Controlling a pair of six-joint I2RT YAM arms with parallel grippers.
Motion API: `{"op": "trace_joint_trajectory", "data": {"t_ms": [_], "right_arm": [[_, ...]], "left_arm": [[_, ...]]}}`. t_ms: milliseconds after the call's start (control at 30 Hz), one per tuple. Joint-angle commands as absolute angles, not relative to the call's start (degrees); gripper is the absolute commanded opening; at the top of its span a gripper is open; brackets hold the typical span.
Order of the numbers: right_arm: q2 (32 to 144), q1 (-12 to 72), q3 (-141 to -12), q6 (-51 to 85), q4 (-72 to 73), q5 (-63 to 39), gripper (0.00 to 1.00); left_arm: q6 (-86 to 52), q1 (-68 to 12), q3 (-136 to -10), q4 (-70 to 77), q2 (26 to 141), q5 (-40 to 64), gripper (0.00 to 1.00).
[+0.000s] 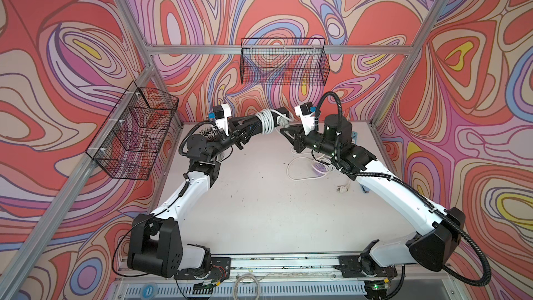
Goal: Unwrap the cord wrapped around the power strip
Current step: Unwrap the power cord from the power strip.
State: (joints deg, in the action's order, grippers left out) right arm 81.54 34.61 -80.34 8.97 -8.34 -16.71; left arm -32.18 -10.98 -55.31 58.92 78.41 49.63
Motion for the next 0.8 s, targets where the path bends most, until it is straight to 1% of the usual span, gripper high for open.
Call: {"op": "trace_joint_trajectory", "data": {"t_ms": [0, 167, 467, 767], "right_arm": [[82.33, 35.52, -82.46, 10.95, -4.26, -13.07, 0.0], [85.87, 40.41, -84.88, 10.75, -3.86, -12.25, 0.0], [89.87, 45.56, -84.43, 13.09, -0.29, -11.09, 0.0], [88.0, 45.89, -85.74, 10.37, -3.81, -7.58, 0.0]], "left_arm": [[-31.37, -9.11, -55.37, 63.48, 76.56, 48.17, 0.0], [-30.85, -9.03, -55.11, 63.13, 76.38, 47.37, 0.0], [-31.21, -8.99, -54.84, 63.54, 76.29, 46.58, 0.0], [-29.84, -9.04, -54.67, 62.22, 75.61, 46.14, 0.0]]}}
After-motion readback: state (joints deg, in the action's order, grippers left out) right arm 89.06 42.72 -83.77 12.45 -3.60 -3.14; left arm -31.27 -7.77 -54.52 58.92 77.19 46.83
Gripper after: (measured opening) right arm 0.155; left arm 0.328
